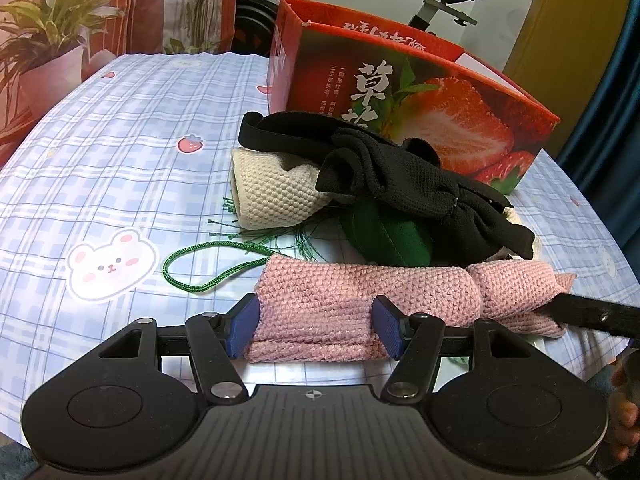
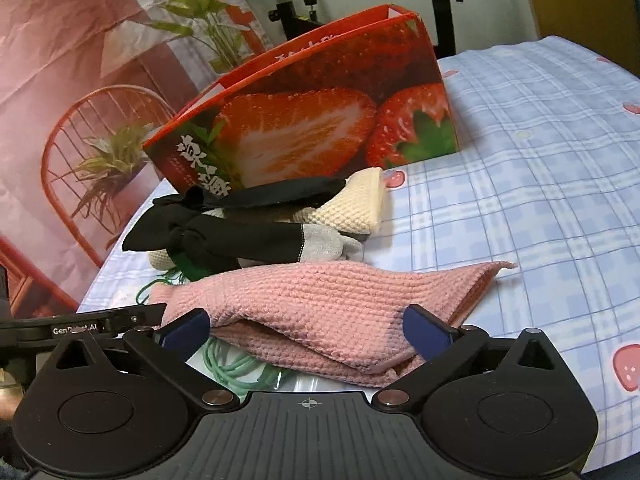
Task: Organize soft objects
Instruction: 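Lift the pink towel with the right tool toward the box, then carry the pink towel with both tools up over the red box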
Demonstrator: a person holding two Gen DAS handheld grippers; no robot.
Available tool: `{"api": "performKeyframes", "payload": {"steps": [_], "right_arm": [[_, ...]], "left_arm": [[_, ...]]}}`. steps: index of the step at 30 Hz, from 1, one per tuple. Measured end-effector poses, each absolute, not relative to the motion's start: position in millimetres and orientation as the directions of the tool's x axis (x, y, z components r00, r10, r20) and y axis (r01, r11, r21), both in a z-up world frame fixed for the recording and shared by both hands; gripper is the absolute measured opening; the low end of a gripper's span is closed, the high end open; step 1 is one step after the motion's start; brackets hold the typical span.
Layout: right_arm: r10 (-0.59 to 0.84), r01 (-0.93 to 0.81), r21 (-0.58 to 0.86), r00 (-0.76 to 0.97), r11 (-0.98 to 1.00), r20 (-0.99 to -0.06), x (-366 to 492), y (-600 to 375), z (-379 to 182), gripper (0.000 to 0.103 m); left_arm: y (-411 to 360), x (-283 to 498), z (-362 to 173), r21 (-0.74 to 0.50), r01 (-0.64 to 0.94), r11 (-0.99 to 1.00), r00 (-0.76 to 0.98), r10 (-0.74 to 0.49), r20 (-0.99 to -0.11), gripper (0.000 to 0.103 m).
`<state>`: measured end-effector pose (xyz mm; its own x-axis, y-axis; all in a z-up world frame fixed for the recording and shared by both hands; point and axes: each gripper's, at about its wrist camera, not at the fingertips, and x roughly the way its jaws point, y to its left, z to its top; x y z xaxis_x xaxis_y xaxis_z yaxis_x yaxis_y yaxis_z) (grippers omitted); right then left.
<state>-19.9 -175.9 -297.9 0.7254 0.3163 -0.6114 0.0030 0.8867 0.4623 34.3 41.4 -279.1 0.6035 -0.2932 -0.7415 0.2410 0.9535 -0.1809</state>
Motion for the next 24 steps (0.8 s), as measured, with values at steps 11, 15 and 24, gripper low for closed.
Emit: {"api": "performKeyframes", "payload": {"steps": [11,15,24], "right_arm": [[0.282,0.157,0.576,0.751,0.802,-0.597,-22,-194,-301,0.084],[0.202,0.174,0.456,0.722,0.873,-0.662,-18,-181,-295,0.068],[0.118,0.157,0.31,0.696,0.938,-0.708,-13,-164,-291,0.064]], "left_arm": [[46,31,-277,-0.193,0.234,0.953,0.602,-0.298,-0.741,0.065],[53,33,-275,-0.211,0.206,0.956,0.597,-0.293,-0.746,0.066],[60,33,-271,-0.212,0.17,0.962,0.602,-0.272,-0.751,0.069]]}}
